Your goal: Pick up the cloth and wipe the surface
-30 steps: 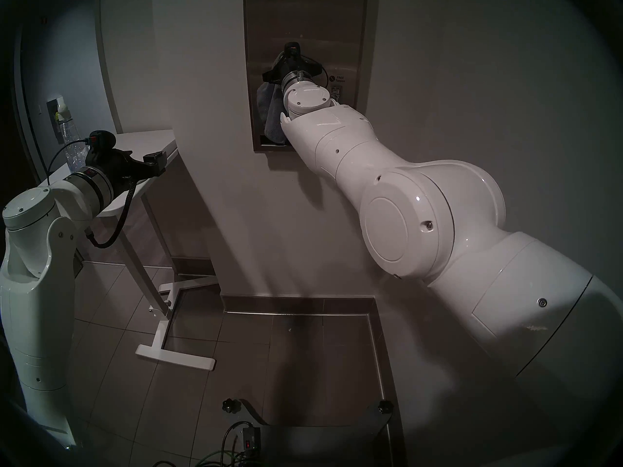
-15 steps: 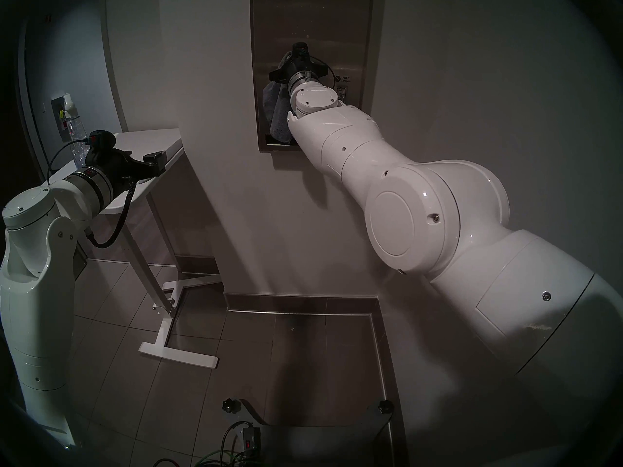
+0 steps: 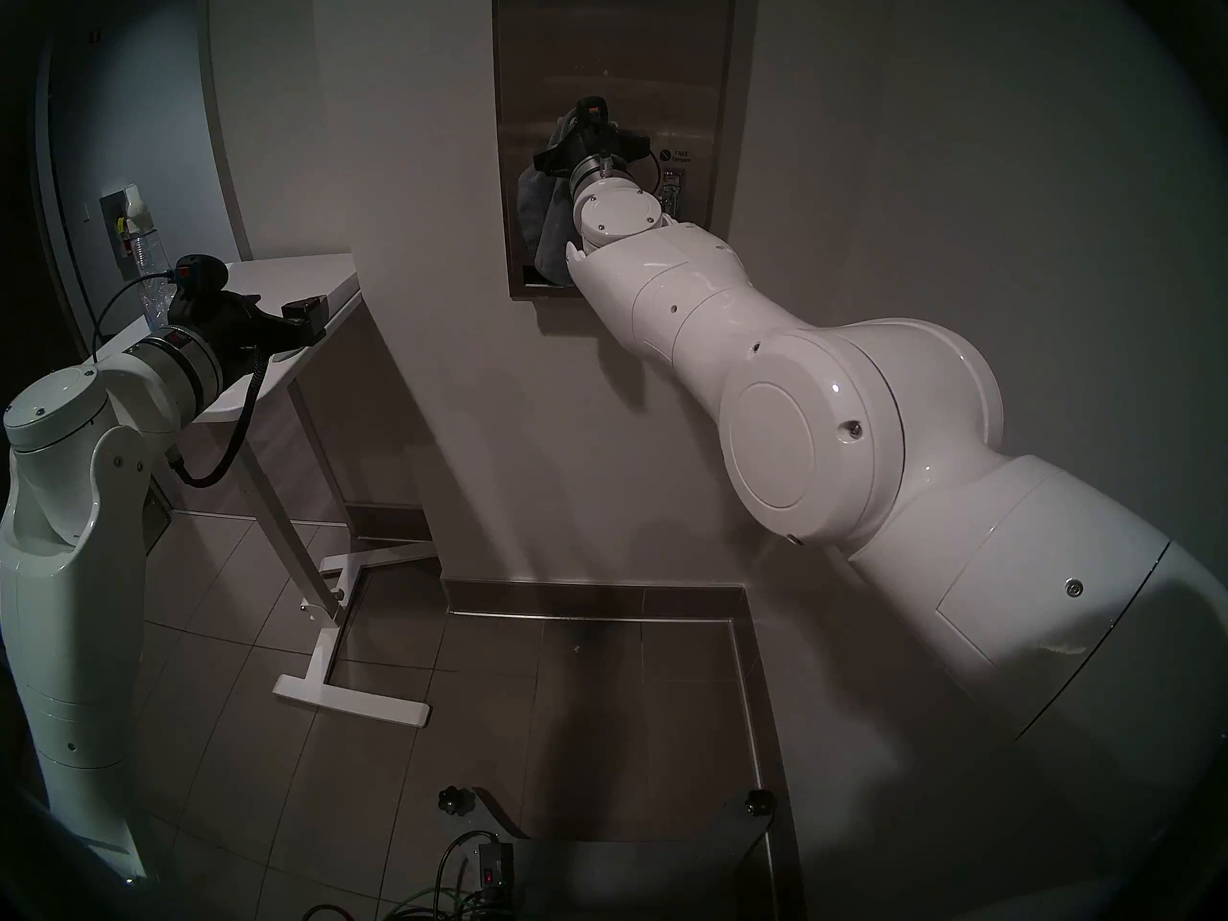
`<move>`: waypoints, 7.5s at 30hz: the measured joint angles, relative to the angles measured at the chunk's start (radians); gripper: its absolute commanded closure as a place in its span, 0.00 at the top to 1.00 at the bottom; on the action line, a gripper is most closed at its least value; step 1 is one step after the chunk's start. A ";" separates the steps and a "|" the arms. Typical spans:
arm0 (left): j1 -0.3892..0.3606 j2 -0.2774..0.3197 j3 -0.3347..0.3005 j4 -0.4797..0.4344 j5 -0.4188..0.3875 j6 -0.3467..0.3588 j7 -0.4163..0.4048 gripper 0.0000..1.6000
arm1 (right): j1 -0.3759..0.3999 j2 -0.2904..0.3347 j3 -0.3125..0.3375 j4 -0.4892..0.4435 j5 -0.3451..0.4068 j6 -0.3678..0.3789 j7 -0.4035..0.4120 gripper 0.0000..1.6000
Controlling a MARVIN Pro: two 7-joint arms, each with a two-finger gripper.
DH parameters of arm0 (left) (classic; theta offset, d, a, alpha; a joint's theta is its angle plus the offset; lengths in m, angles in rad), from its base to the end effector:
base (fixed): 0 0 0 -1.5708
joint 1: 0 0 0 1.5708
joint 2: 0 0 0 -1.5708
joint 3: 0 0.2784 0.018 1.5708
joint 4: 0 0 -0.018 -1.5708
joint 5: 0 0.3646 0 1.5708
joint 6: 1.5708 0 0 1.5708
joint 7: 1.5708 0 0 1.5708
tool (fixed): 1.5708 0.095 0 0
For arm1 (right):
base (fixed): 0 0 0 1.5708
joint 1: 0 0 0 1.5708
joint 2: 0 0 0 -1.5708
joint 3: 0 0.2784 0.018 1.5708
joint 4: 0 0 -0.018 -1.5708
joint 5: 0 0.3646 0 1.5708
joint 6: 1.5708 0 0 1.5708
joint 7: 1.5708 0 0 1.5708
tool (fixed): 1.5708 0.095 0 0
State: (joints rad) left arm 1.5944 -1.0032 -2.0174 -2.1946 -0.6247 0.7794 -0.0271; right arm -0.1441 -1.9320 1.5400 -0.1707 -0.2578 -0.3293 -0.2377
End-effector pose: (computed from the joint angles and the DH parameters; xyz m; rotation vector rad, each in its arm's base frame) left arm 0.3876 0.1628 -0.0041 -2.2355 0.0612 -2.1180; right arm 0.6872 0.2449 0.0129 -1.6888 -0.3003 -2.6003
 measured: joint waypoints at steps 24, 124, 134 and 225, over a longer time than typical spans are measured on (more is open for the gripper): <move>0.000 0.002 0.000 0.000 0.011 -0.005 -0.013 1.00 | -0.076 -0.015 -0.035 0.060 -0.014 -0.020 -0.023 0.00; 0.001 -0.003 0.000 0.003 0.029 -0.002 -0.021 1.00 | -0.207 0.145 -0.006 0.082 -0.158 0.016 -0.103 0.00; 0.002 -0.003 0.000 0.003 0.029 -0.001 -0.019 1.00 | -0.220 0.100 -0.025 0.082 -0.161 -0.039 -0.003 0.00; 0.017 -0.001 0.013 0.014 0.013 0.008 -0.026 1.00 | -0.156 -0.064 -0.033 -0.031 -0.036 -0.317 0.704 0.00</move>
State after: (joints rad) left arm 1.6117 -1.0038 -2.0040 -2.1802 -0.6122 0.7871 -0.0529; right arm -0.2999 -1.9957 1.5074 -0.2013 -0.2942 -0.6461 0.4665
